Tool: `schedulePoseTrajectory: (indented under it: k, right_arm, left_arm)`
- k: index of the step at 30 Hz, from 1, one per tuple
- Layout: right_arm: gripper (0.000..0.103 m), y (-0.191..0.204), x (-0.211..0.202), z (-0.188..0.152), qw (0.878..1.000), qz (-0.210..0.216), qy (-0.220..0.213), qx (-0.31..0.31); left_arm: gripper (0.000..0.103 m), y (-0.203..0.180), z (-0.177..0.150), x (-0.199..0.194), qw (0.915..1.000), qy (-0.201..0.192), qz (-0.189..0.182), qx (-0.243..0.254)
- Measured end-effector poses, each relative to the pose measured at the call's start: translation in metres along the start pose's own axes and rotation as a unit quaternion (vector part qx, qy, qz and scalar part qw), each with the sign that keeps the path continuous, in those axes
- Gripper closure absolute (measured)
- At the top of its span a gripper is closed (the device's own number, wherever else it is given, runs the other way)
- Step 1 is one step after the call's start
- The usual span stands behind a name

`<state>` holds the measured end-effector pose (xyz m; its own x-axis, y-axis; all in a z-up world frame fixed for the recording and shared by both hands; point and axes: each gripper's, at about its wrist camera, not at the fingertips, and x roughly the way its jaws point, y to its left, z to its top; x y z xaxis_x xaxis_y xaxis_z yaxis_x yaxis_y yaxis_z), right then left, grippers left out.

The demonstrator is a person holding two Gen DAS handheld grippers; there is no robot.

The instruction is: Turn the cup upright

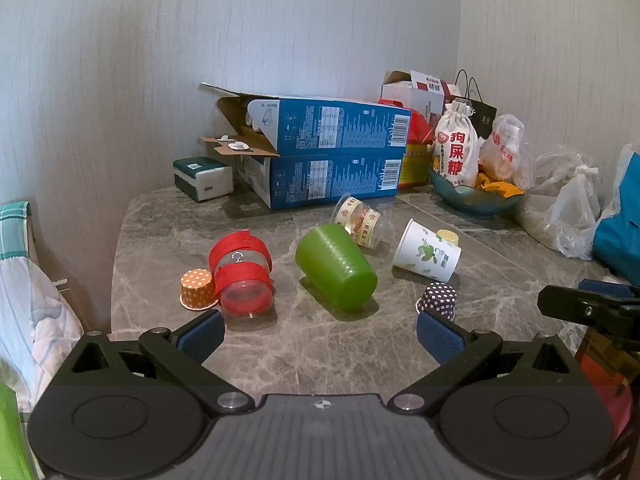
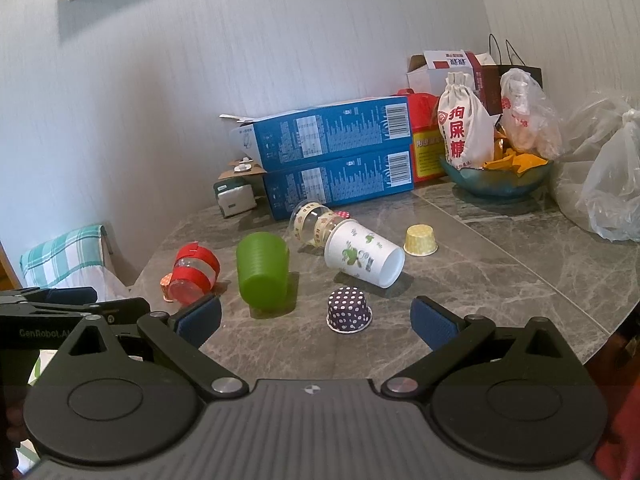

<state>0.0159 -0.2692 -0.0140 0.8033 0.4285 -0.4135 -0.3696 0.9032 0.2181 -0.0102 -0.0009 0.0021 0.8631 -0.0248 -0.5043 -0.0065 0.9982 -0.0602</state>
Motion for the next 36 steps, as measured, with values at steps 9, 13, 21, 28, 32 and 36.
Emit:
schedulePoseTrajectory:
  k: [9,13,21,28,32,36]
  right_arm:
    - [0.001,0.001,-0.0014,-0.0007,1.0,0.0,-0.003,-0.001]
    - [0.001,0.0006,-0.0023,-0.0002,1.0,0.002,-0.004,-0.001]
    - [0.001,0.0017,-0.0032,-0.0004,1.0,0.001,-0.004,0.0]
    - [0.001,0.0015,-0.0043,-0.0006,1.0,0.001,-0.003,0.0]
    - [0.001,0.0006,-0.0038,-0.0003,1.0,0.001,-0.003,0.001]
    - [0.001,0.0008,-0.0043,-0.0009,1.0,0.004,-0.002,0.001]
  left_arm:
    - [0.0,-0.0014,-0.003,-0.0015,1.0,-0.002,0.0,0.003]
    - [0.0,-0.0024,-0.0032,-0.0026,1.0,-0.003,0.0,0.004]
    - [0.0,-0.003,-0.0009,-0.0045,1.0,-0.003,-0.004,0.006]
    - [0.0,-0.0034,-0.0012,-0.0046,1.0,-0.003,-0.003,0.004]
    - [0.0,-0.0039,-0.0009,-0.0046,1.0,-0.003,-0.003,0.005]
    - [0.0,-0.0038,-0.0011,-0.0048,1.0,-0.003,-0.002,0.004]
